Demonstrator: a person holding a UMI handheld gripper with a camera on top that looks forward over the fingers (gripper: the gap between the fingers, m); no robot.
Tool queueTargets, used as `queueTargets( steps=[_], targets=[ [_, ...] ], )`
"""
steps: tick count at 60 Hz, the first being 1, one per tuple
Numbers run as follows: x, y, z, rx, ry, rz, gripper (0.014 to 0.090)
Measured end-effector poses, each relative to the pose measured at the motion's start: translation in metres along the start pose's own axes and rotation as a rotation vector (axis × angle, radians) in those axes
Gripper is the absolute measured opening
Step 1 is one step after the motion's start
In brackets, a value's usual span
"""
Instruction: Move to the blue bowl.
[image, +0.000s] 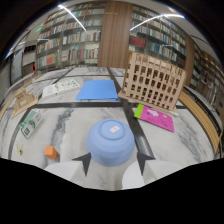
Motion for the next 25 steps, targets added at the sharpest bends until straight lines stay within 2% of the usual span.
queueTargets(
  steps=[25],
  targets=[
    [0.0010, 0.0015, 0.0106, -0.014, -0.014, 0.023, 0.0862]
  ],
)
